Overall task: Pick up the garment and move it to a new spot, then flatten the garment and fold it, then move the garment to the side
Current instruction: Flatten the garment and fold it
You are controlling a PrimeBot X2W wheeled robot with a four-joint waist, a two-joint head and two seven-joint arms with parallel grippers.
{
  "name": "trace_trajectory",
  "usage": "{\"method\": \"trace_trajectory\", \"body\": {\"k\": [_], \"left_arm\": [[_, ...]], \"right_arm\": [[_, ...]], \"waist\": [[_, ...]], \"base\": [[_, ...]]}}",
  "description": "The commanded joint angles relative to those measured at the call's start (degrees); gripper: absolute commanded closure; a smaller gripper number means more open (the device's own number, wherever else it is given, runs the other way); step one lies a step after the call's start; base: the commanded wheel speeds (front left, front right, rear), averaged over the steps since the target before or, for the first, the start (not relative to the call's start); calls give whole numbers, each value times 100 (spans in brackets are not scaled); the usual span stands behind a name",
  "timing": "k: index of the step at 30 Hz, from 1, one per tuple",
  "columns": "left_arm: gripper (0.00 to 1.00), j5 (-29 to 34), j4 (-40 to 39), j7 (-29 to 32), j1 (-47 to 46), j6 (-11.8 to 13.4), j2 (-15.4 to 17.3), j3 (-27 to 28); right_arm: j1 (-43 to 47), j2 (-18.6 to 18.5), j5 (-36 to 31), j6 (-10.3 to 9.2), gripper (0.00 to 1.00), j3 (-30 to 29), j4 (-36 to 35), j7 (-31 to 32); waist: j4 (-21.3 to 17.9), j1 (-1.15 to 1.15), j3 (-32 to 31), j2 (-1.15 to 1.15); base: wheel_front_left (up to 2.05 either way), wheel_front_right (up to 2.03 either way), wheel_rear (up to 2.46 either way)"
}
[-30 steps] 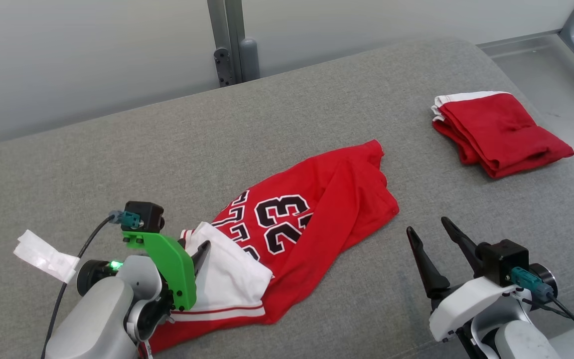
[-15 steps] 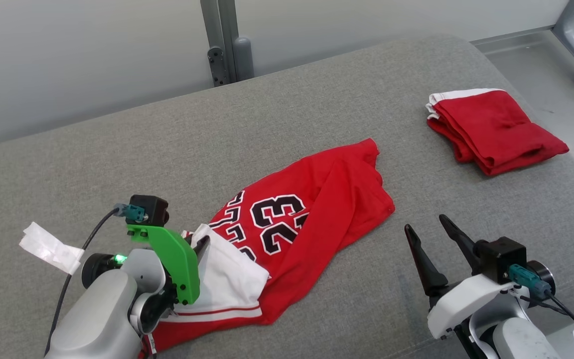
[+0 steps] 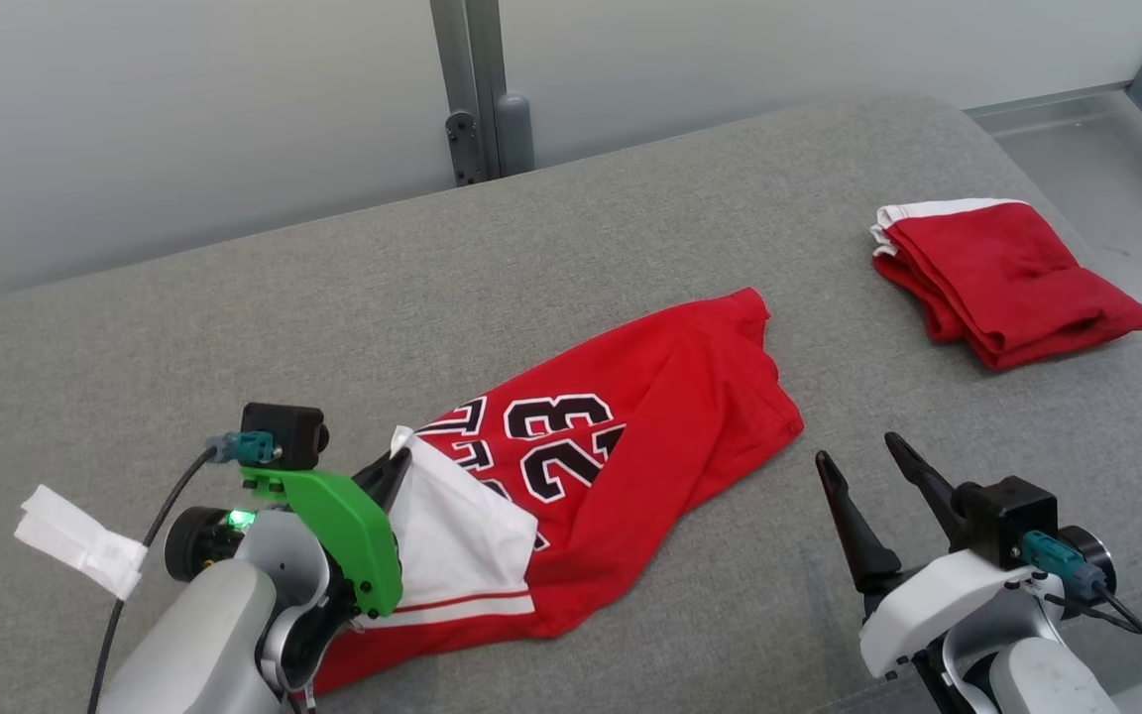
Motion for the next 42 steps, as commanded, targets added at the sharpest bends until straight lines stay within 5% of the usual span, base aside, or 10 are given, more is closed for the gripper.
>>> {"method": "trace_trajectory", "body": {"k": [1, 14, 19, 21, 23, 26, 30, 32, 33, 42], "left_arm": [[100, 11, -115, -121, 166, 62, 72, 59], [63, -367, -993, -900, 1079, 235, 146, 461], [66, -516, -1125, -1152, 1295, 267, 98, 650], [54, -646, -1180, -1324, 1395, 293, 46, 781], [0, -599, -1192, -1427, 1451, 345, 92, 834], [0, -567, -1228, -1524, 1537, 382, 109, 850], [55, -564, -1274, -1599, 1676, 450, 150, 878], [38, -557, -1279, -1602, 1738, 467, 173, 865], [3, -551, -1280, -1590, 1763, 489, 187, 851], [0, -238, -1201, -1416, 1621, 651, 360, 666]], "right_arm": [[52, -16, -35, -3, 0, -28, -31, 14], [110, 18, -72, -3, 0, -151, -102, 75], [108, 33, -67, -3, 0, -131, -71, 80], [113, 35, -56, -3, 0, -121, -57, 74], [132, 39, -54, -3, 0, -115, -50, 72], [149, 37, -42, -3, 0, -118, -38, 68], [174, 31, -31, -3, 0, -142, -40, 66], [194, 30, -35, -3, 0, -161, -50, 64], [203, 30, -37, -3, 0, -171, -55, 62], [198, 39, -22, -3, 0, -145, -94, 85]], "waist": [[74, 0, -46, 0], [311, 0, -71, 0], [308, 0, -110, 0], [299, 0, -135, 0], [289, 0, -160, 0], [280, 0, -200, 0], [281, 0, -236, 0], [290, 0, -250, 0], [296, 0, -256, 0], [295, 0, -265, 0]], "base": [[0, 0, 0], [0, 0, 0], [0, 0, 0], [0, 0, 0], [0, 0, 0], [0, 0, 0], [0, 0, 0], [0, 0, 0], [0, 0, 0], [0, 0, 0]]}}
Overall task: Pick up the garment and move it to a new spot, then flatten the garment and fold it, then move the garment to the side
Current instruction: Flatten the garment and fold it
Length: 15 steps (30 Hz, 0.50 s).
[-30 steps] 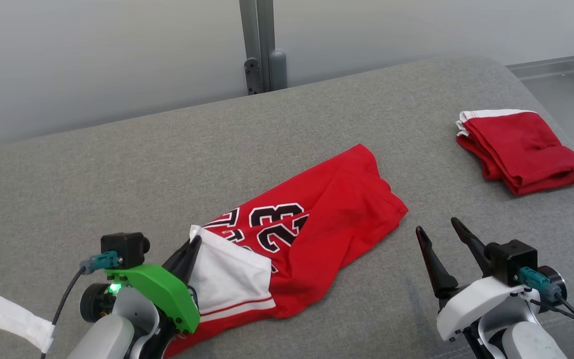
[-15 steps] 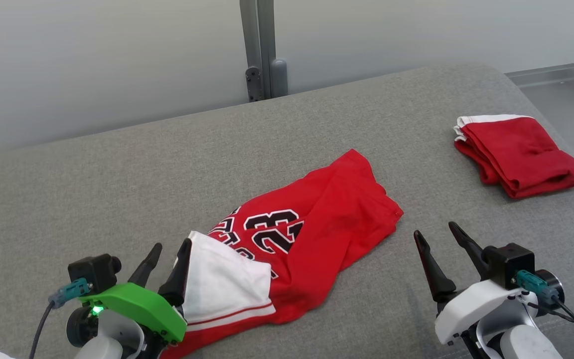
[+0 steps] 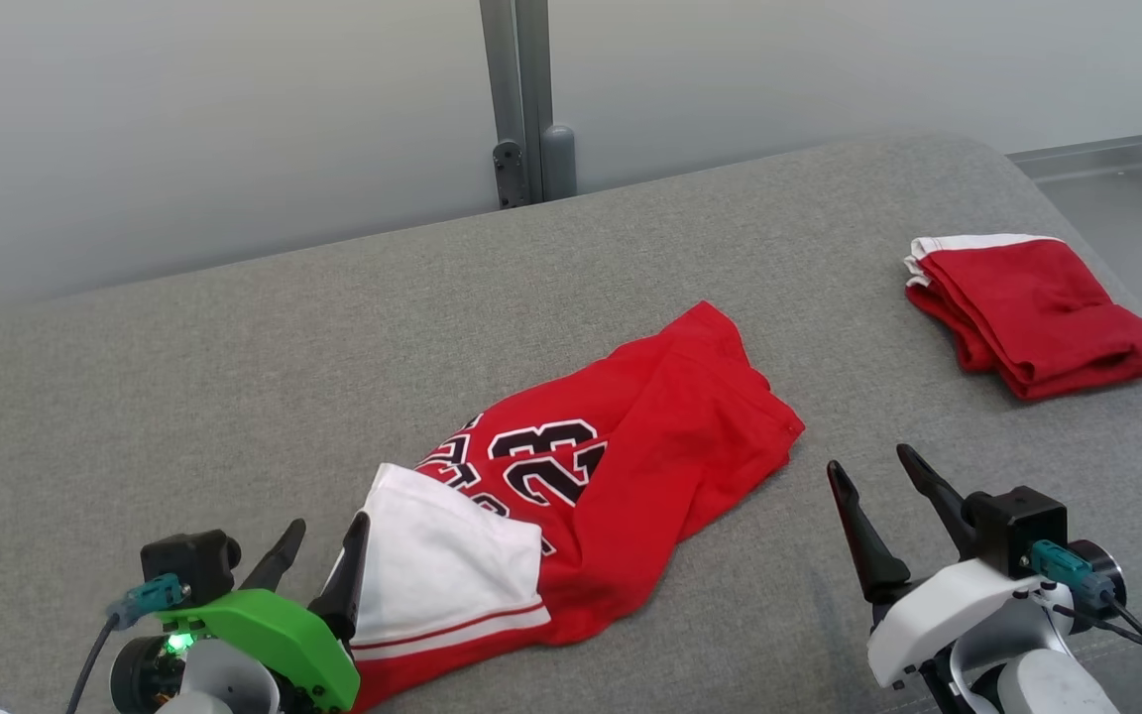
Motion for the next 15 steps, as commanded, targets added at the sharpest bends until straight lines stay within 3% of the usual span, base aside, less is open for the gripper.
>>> {"method": "trace_trajectory", "body": {"k": [1, 15], "left_arm": [[0, 107, 42, 73, -129, 24, 59, -36], [0, -17, 870, 1336, -1098, -227, 40, -433]], "right_arm": [[31, -3, 8, -3, 0, 15, -17, 14], [-107, -17, 26, -3, 0, 71, -10, -23]], "waist": [[-13, 0, 9, 0], [-285, 0, 231, 0]], "base": [[0, 0, 0], [0, 0, 0]]}}
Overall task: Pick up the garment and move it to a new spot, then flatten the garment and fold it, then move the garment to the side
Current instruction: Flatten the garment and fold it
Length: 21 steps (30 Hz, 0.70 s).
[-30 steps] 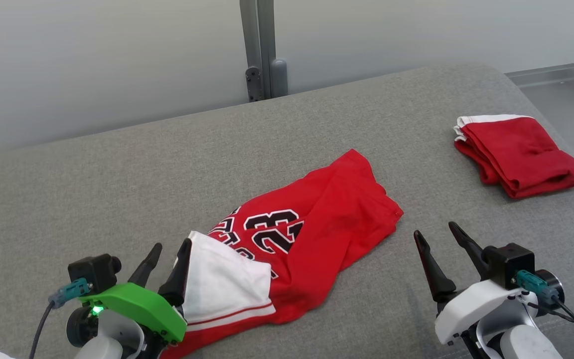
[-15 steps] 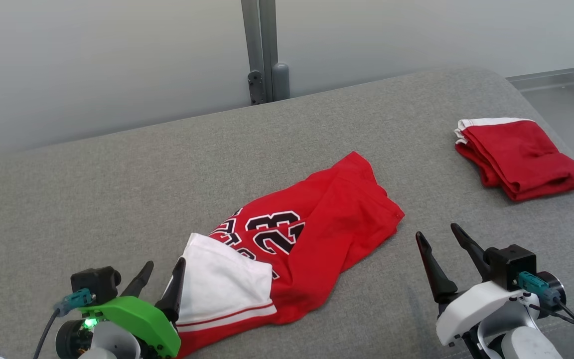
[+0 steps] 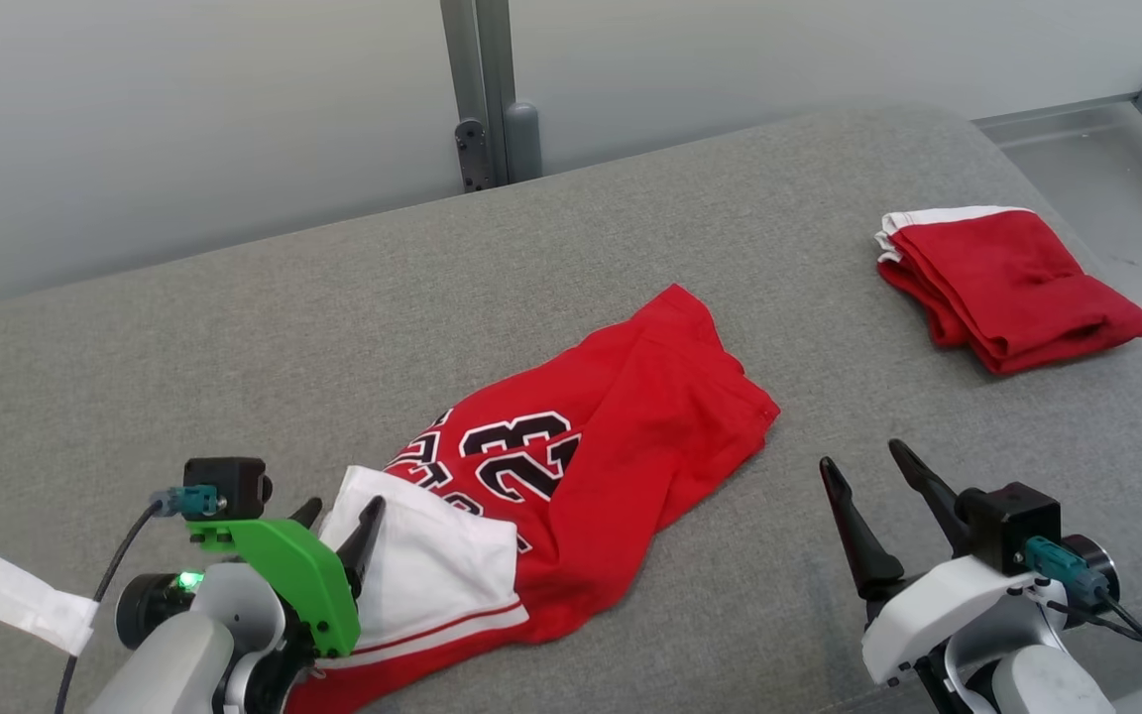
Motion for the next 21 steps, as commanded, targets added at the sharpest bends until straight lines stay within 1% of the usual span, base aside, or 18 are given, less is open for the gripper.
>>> {"method": "trace_trajectory", "body": {"k": [1, 8, 14, 15, 17, 18, 19, 20, 21], "left_arm": [[0, -77, 25, 40, -134, -49, -21, 5], [0, -170, 84, 149, -234, -234, -66, -41], [0, -155, 83, 61, -188, -252, -88, -71], [8, -161, 84, 62, -170, -259, -87, -78], [48, -196, 95, 80, -135, -285, -87, -89], [62, -195, 85, 40, -131, -287, -87, -85], [87, -201, 81, 21, -122, -294, -93, -78], [100, -197, 78, -16, -117, -309, -96, -82], [100, -189, 74, -34, -115, -332, -99, -88]], "right_arm": [[-61, -15, 11, -3, 0, -18, -4, -32], [-28, 0, -7, -3, 0, -58, 20, -49], [-38, 28, -41, -3, 0, -53, 24, -42], [-40, 30, -43, -3, 0, -51, 24, -39], [-42, 28, -40, -3, 0, -45, 25, -34], [-41, 24, -37, -3, 0, -44, 28, -34], [-40, 19, -35, -3, 0, -43, 30, -35], [-37, 14, -30, -3, 0, -41, 30, -36], [-38, 7, -26, -3, 0, -36, 29, -34]], "waist": [[-51, 0, 44, 0], [-71, 0, 51, 0], [-24, 0, 28, 0], [-15, 0, 25, 0], [0, 0, 15, 0], [7, 0, 9, 0], [14, 0, 4, 0], [20, 0, 0, 0], [26, 0, -3, 0]], "base": [[0, 0, 0], [0, 0, 0], [0, 0, 0], [0, 0, 0], [0, 0, 0], [0, 0, 0], [0, 0, 0], [0, 0, 0], [0, 0, 0]]}}
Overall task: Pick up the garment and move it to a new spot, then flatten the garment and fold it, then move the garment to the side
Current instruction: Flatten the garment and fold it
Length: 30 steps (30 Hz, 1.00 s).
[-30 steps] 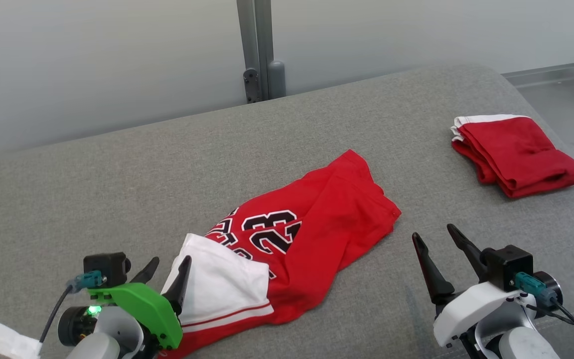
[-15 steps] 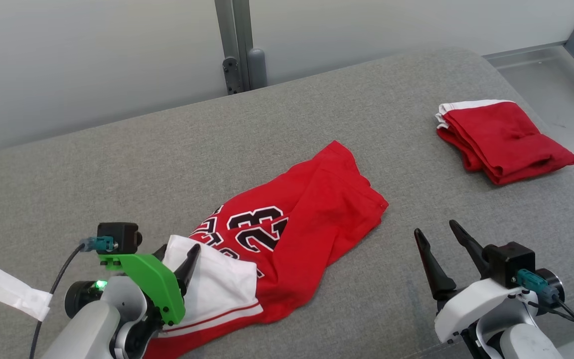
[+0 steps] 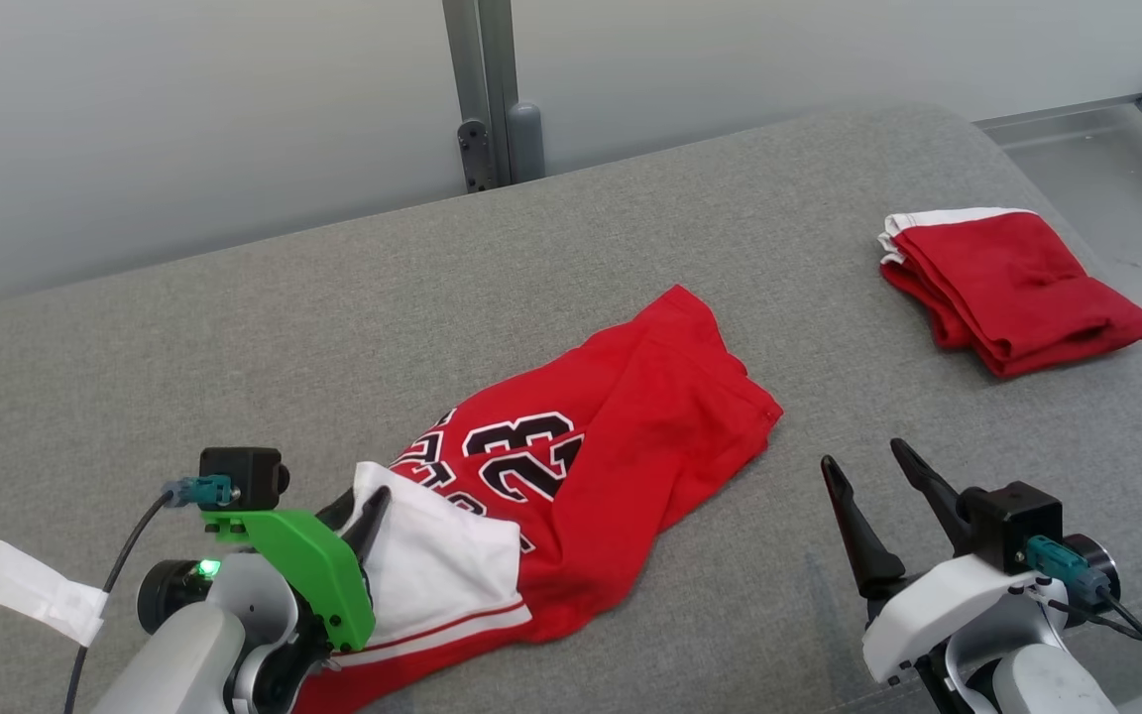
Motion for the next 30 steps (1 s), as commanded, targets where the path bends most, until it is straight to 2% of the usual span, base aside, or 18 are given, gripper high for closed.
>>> {"method": "trace_trajectory", "body": {"k": [1, 6, 11, 18, 24, 30], "left_arm": [[100, -15, 0, -49, 52, -41, -15, -4], [100, 86, -17, -348, 102, 1, -11, 38], [100, 273, -279, -1111, 434, 135, -46, 110], [100, 634, -820, -1769, 1055, 320, -95, -96], [100, 661, -1101, -1845, 1245, 404, -165, -194], [100, 746, -1290, -1810, 1107, 450, -84, -219]], "right_arm": [[-28, -20, -13, -3, 0, 8, 7, -11], [-17, -41, -10, -3, 0, 30, 5, 4], [-61, -109, 45, -3, 0, 50, -6, 121], [-574, -344, 288, -3, 0, 1, 258, 1025], [-1237, -492, 639, -4, 0, -73, 971, 1675], [-1897, -501, 1118, -2, 0, 5, 1774, 2224]], "waist": [[9, 0, -5, 0], [21, 0, -39, 0], [31, 0, -63, 0], [208, 0, 24, 0], [493, 0, 134, 0], [763, 0, 391, 0]], "base": [[0, 0, 0], [0, 0, 0], [0, 0, 0], [0, 0, 0], [0, 0, 0], [0, 0, 0]]}}
